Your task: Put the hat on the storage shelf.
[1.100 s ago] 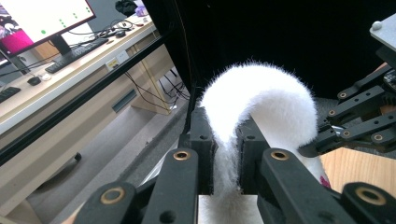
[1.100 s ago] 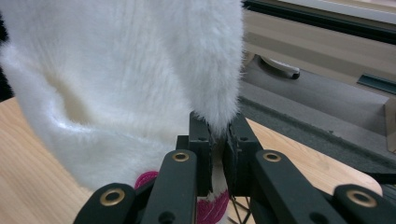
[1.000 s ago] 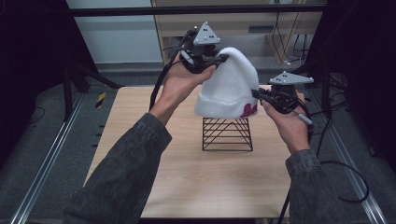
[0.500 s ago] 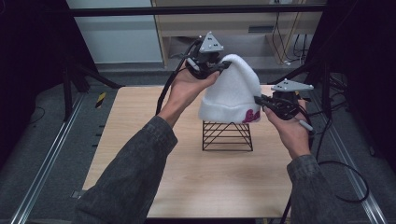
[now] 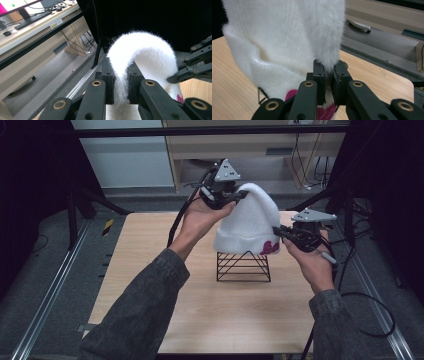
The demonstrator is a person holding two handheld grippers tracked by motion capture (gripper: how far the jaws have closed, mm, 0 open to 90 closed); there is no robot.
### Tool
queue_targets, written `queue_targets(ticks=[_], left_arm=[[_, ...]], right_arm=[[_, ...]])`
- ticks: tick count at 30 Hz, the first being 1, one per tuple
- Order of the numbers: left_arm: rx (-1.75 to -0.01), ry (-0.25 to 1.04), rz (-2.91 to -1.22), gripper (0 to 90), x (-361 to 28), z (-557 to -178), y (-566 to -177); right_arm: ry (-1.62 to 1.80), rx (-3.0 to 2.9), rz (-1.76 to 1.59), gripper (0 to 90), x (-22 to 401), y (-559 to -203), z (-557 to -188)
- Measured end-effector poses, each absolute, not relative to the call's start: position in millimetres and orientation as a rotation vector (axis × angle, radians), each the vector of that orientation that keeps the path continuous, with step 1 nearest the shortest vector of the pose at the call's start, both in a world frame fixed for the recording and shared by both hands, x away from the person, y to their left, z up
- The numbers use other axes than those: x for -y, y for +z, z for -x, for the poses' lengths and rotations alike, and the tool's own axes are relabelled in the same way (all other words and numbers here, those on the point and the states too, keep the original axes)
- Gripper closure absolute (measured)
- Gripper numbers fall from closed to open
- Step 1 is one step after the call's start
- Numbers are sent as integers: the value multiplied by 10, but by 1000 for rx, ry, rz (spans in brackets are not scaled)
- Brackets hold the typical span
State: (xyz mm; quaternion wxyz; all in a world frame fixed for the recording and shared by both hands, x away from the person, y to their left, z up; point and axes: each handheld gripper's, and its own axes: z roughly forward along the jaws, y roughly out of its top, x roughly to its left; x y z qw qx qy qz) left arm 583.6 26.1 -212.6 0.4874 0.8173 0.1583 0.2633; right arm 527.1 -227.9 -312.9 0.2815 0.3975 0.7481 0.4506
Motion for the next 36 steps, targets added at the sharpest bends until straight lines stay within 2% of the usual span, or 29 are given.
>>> queue_targets(ticks=[13, 36], left_arm=[[-432, 642, -1991, 800, -355, -5950, -2236], [-419, 595, -2046, 793, -426, -5854, -2418]], right_arm=[[1221, -2031, -1071, 829, 2178, -3241, -5327], [1203, -2075, -1086, 829, 2130, -3442, -5280]])
